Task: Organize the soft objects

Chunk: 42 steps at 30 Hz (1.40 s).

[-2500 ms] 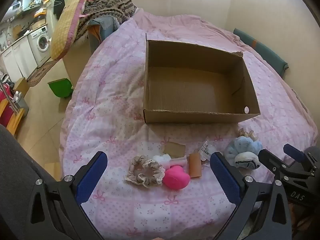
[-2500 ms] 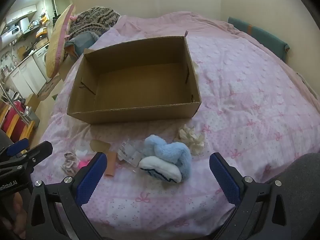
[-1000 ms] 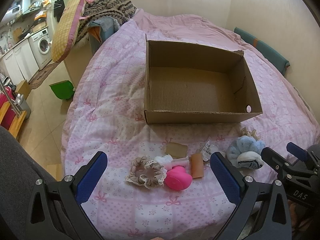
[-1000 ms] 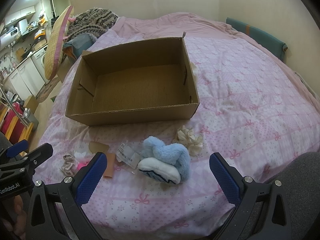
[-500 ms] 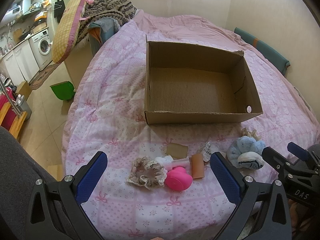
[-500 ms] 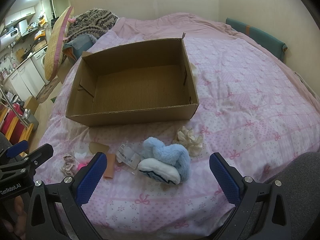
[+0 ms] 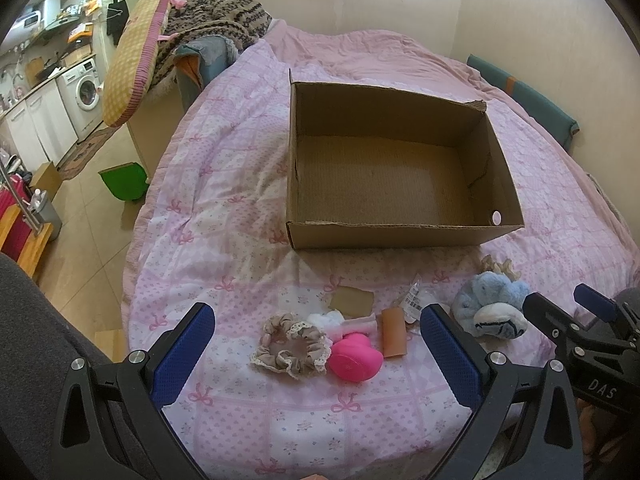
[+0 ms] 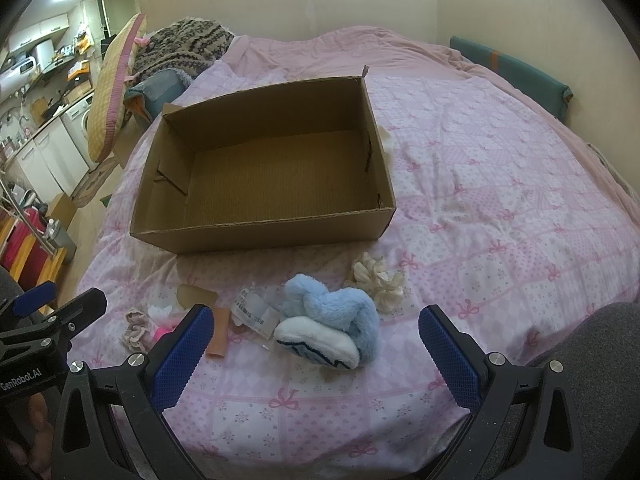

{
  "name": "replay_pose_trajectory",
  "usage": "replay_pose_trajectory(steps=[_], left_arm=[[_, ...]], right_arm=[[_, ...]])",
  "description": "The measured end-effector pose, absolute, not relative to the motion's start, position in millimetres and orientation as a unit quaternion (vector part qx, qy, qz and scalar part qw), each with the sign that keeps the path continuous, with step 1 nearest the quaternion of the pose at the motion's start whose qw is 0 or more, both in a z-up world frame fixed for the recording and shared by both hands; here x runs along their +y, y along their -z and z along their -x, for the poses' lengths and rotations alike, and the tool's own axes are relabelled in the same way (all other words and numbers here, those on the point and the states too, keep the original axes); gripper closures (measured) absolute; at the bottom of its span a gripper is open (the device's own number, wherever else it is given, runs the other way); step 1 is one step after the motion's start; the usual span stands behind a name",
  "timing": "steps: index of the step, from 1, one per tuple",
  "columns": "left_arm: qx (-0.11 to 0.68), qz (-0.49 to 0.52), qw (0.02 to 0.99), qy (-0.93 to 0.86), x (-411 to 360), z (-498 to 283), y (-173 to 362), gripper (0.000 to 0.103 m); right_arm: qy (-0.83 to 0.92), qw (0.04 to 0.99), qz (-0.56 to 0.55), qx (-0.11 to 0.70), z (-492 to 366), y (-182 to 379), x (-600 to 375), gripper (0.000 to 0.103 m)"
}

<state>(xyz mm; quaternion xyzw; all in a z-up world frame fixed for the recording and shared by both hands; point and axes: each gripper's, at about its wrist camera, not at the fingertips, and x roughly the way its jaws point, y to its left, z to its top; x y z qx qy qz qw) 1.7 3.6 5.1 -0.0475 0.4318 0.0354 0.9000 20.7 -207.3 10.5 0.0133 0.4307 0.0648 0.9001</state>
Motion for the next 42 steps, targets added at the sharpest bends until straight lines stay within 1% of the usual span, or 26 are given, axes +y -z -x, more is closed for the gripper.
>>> replay_pose_trajectory(steps=[31, 37, 42], left_arm=[[0.438, 0.045, 0.897, -0.041, 2.7, -2.2, -5.2, 0.000], [0.442, 0.029, 0.896, -0.041, 5.5, -18.9, -33.1, 0.000], [0.449, 0.033, 0.892, -0.034, 12.9, -38.2, -50.0, 0.000]], right_arm=[[-0.063, 0.901, -0.013, 0.430, -20.1, -11.0, -206.7, 0.000], [-0.080, 0.900, -0.019, 0.428, -30.9, -38.7, -211.8, 0.000], [-0.096, 0.895, -0.067, 0.430, -52.3, -69.1, -230.2, 0.000]])
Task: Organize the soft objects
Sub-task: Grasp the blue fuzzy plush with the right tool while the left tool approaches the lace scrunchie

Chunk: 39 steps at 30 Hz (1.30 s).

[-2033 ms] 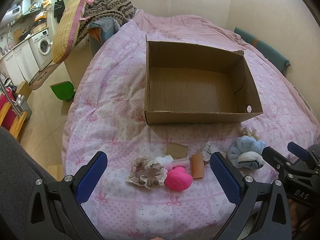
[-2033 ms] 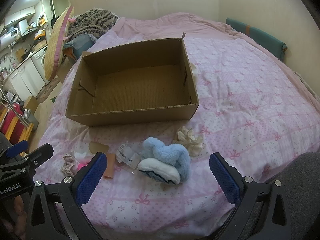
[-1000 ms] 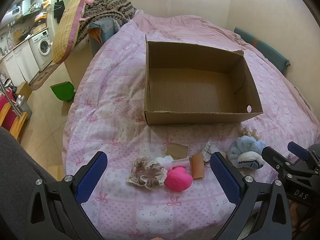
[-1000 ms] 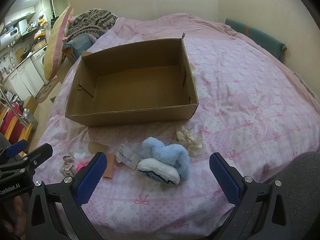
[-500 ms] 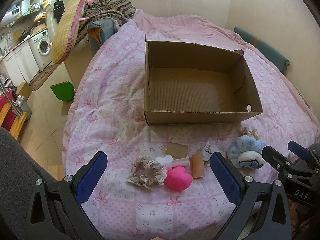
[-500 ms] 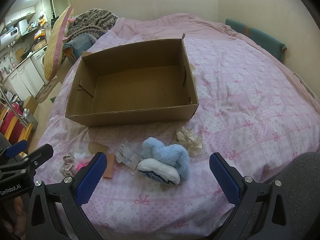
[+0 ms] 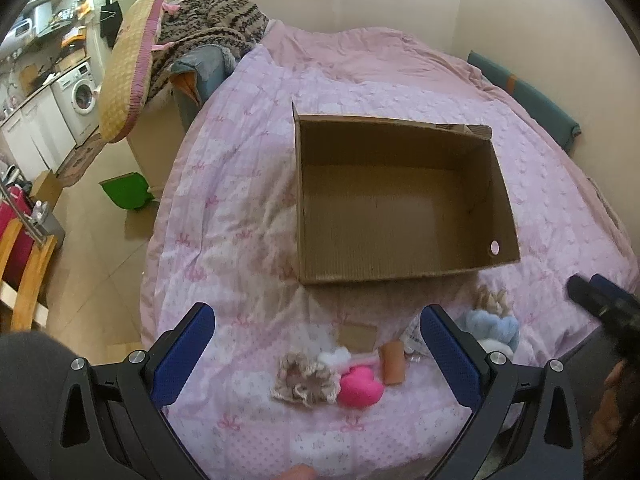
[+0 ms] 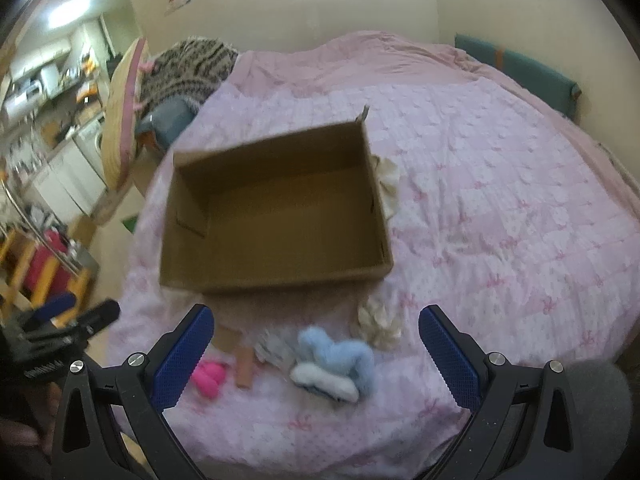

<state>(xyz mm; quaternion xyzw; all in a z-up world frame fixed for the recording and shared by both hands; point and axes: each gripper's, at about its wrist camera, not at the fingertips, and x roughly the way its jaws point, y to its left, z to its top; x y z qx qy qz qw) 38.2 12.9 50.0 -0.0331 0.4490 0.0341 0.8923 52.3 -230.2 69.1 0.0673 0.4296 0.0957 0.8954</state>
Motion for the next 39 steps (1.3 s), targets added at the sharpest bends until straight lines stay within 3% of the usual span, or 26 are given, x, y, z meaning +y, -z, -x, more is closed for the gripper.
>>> replay_pose_trajectory(steps=[7, 15, 21, 24, 26, 29, 31, 33, 39], left_arm=[[0.480, 0.031, 0.876, -0.034, 27.8, -74.1, -46.0, 0.000], [0.559, 0.073, 0.824, -0.060, 54.2, -105.9, -1.6, 0.000], [0.571, 0.095, 0.813, -0.061, 64.3, -100.8, 20.0, 0.001], [0.565, 0.087, 0.818, -0.064, 64.8, -100.0, 20.0, 0.000], [0.564, 0.087, 0.819, -0.063, 65.1, -100.0, 19.7, 0.000], [0.563, 0.090, 0.819, -0.060, 65.2, -99.7, 19.3, 0.000], [0.561, 0.088, 0.821, -0.061, 65.0, -99.5, 18.2, 0.000], [0.558, 0.087, 0.823, -0.061, 64.8, -99.9, 17.3, 0.001], [0.560, 0.082, 0.822, -0.061, 64.9, -99.2, 17.8, 0.001]], right_arm=[[-0.109, 0.849, -0.145, 0.496, -95.6, -58.8, -271.1, 0.000], [-0.117, 0.736, -0.165, 0.646, -125.0, 19.8, -267.0, 0.002], [-0.123, 0.717, -0.099, 0.679, -122.2, 66.7, -219.6, 0.024], [-0.113, 0.715, -0.051, 0.688, -125.1, 86.2, -201.9, 0.026], [-0.116, 0.712, -0.033, 0.692, -127.6, 99.2, -194.2, 0.041], [-0.126, 0.717, -0.021, 0.685, -128.5, 107.5, -189.6, 0.054], [-0.138, 0.721, -0.009, 0.679, -126.3, 107.9, -185.8, 0.070], [-0.144, 0.727, -0.005, 0.671, -124.3, 103.1, -183.8, 0.077], [-0.189, 0.741, -0.031, 0.643, -114.6, 62.1, -185.1, 0.080]])
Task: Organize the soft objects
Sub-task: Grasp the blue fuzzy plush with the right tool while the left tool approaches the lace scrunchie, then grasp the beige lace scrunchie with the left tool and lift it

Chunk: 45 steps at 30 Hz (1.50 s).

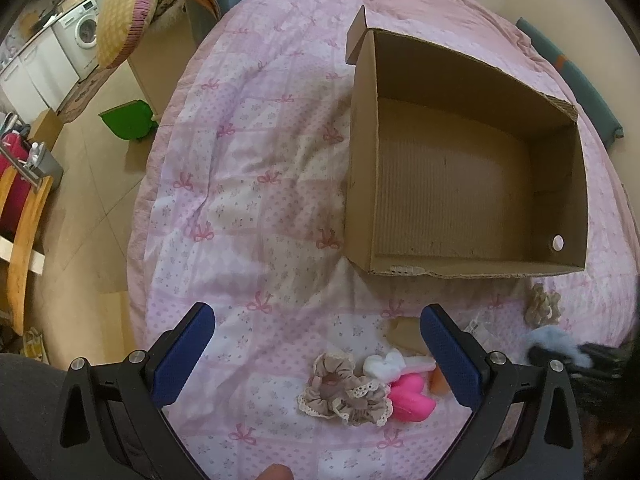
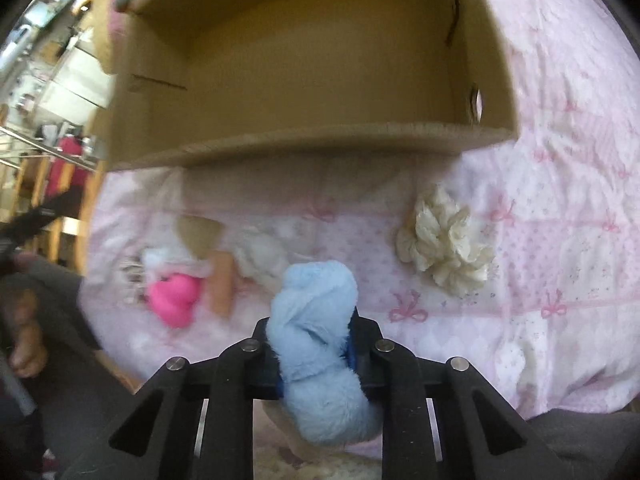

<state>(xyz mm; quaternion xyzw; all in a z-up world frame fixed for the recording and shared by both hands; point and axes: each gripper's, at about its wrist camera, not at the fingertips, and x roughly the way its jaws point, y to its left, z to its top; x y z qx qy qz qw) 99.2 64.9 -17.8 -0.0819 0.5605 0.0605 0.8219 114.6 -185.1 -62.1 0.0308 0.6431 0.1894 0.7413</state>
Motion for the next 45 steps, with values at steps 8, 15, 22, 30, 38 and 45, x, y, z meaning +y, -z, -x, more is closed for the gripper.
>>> replay_pose_trajectory(steps=[8, 15, 22, 30, 38, 45], left_arm=[[0.584, 0.110, 0.804, -0.033, 71.7, -93.0, 26.3, 0.006], [0.672, 0.140, 0.727, 0.006, 64.3, -84.5, 68.2, 0.037], [0.680, 0.129, 0.722, 0.013, 41.6, -90.2, 74.8, 0.049], [0.670, 0.140, 0.729, 0.010, 40.3, -85.6, 68.2, 0.091], [0.678, 0.110, 0.726, -0.025, 58.1, -99.6, 70.2, 0.091], [0.697, 0.064, 0.712, -0.051, 43.6, -107.8, 91.7, 0.068]], right_arm=[[-0.252, 0.806, -0.064, 0.531, -107.0, -5.3, -189.0, 0.081], [-0.232, 0.800, -0.125, 0.539, -110.0, 26.7, -211.0, 0.081], [-0.221, 0.796, -0.148, 0.544, -113.9, 31.3, -219.1, 0.080], [-0.222, 0.790, -0.154, 0.550, -115.1, 29.2, -224.5, 0.080], [-0.223, 0.787, -0.149, 0.556, -116.0, 32.1, -221.3, 0.079], [-0.217, 0.790, -0.133, 0.558, -113.7, 32.3, -218.2, 0.079]])
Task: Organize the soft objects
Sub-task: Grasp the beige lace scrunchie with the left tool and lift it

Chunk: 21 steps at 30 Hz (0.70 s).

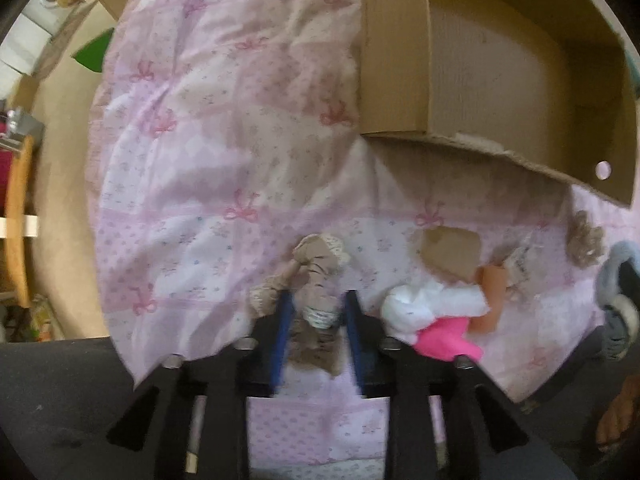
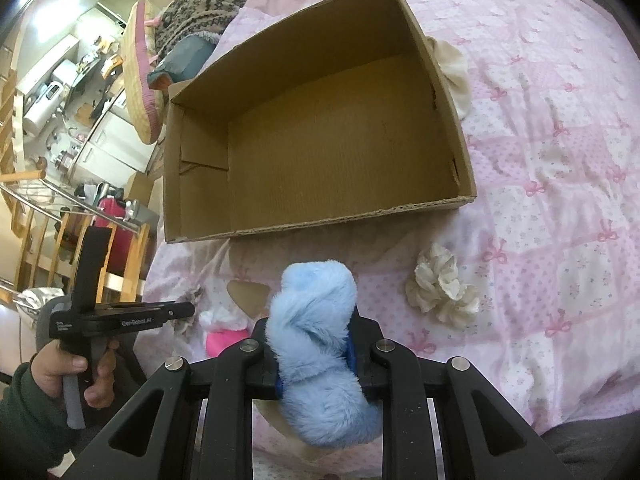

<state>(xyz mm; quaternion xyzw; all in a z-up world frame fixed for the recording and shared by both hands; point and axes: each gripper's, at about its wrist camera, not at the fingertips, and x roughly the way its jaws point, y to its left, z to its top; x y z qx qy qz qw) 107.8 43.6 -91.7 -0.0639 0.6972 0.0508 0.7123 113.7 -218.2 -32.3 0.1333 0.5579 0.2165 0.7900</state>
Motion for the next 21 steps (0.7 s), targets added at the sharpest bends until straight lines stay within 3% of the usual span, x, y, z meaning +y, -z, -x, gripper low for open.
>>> replay_pose_trajectory(steps=[3, 12, 14, 17, 19, 21], left_arm=[[0.682, 0.057, 0.727, -0.054, 37.3, -105.6, 84.6, 0.035], [0.700, 0.097, 0.704, -0.066, 56.2, -111.5, 96.9, 0.034], [0.706, 0.112, 0.697, -0.059, 54.5, -114.6, 104.3, 0.036], [0.713, 0.119, 0.689, -0.049, 51.6, -117.6, 112.3, 0.055], [0.717, 0.106, 0.688, -0.045, 48.1, -118.1, 117.4, 0.073], [0.715, 0.101, 0.690, -0.049, 40.0, -120.7, 123.5, 0.082]], right_arm=[[-0.216, 0.789, -0.137, 0.558, -114.8, 32.5, -218.3, 0.079], [-0.218, 0.789, -0.129, 0.560, -115.0, 33.1, -215.6, 0.079], [-0.215, 0.789, -0.131, 0.560, -114.9, 33.3, -215.9, 0.079], [-0.211, 0.790, -0.132, 0.560, -115.0, 33.6, -216.0, 0.078], [-0.210, 0.791, -0.132, 0.560, -115.0, 33.5, -216.3, 0.078], [-0.209, 0.791, -0.133, 0.560, -115.0, 33.4, -216.7, 0.078]])
